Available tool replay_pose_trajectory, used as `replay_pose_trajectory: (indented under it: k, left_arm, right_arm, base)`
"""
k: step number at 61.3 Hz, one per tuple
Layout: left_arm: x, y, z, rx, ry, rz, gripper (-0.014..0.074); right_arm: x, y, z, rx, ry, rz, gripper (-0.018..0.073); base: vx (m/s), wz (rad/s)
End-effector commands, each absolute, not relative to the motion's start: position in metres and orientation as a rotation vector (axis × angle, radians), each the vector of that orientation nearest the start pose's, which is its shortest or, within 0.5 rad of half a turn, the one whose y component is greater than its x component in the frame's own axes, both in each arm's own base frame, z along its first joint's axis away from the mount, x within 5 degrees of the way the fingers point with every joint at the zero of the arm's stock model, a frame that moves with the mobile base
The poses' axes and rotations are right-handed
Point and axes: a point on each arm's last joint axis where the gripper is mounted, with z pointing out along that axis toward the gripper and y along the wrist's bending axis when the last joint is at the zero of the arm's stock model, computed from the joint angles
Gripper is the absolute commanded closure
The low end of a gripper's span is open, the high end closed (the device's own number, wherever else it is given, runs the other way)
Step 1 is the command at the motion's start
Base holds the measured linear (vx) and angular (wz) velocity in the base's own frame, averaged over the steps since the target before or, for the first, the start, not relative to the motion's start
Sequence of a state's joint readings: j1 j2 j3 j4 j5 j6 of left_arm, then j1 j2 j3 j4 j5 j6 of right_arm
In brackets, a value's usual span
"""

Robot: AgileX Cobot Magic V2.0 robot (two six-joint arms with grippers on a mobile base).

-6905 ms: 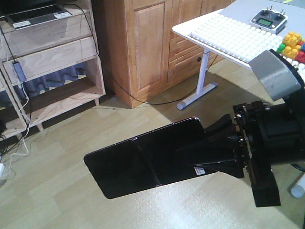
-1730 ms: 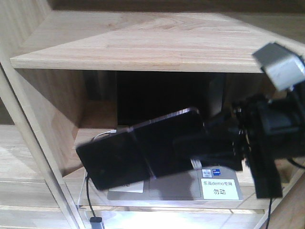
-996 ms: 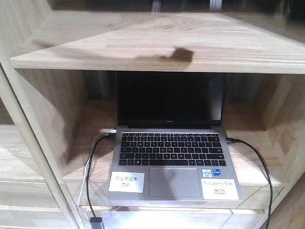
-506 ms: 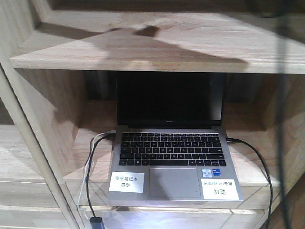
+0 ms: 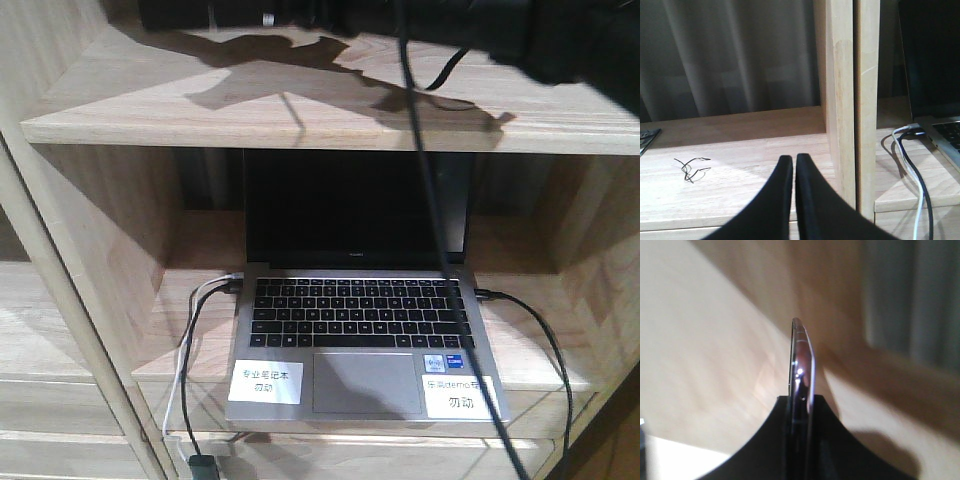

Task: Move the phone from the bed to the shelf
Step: 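Lower the phone onto the upper shelf and open the right gripper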

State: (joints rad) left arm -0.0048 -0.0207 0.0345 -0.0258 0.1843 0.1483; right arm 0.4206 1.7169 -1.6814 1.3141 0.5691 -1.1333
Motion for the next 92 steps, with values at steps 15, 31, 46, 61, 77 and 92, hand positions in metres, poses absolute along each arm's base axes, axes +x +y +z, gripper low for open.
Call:
replay_pose_trajectory:
  k: [15, 31, 46, 61, 77, 92]
  left_arm:
    - [0.055, -0.001, 0.201, 0.097, 1.579, 0.072, 0.0595]
    - [0.055, -0.001, 0.201, 0.097, 1.579, 0.072, 0.0595]
    - [0.055, -0.001, 0.201, 0.097, 1.579, 0.072, 0.0595]
    - [0.055, -0.001, 0.201, 0.097, 1.579, 0.072, 0.0595]
    - [0.055, -0.001, 0.201, 0.097, 1.579, 0.072, 0.0595]
    - [0.055, -0.001, 0.201, 0.097, 1.579, 0.072, 0.0595]
  right_arm:
    - [0.354, 0.205, 0.437, -0.588, 1.569, 0.876, 0.0560]
    - [0.363, 0.207, 0.426, -0.579, 1.597, 0.856, 0.0513]
    - [0.364, 0.206, 0.426, -0.564, 1.596, 0.842, 0.0321]
    - [0.368, 0.204, 0.427, -0.518, 1.594, 0.814, -0.0035]
    - [0.368, 0.203, 0.428, -0.512, 1.591, 0.803, -0.0100]
    - [0.355, 0.197, 0.444, -0.539, 1.550, 0.767, -0.0007]
  base:
    - [0.00, 0.00]
    - [0.00, 0.00]
    - [0.00, 0.00]
    - [0.00, 0.00]
    - [0.00, 0.00]
    - [0.00, 0.00]
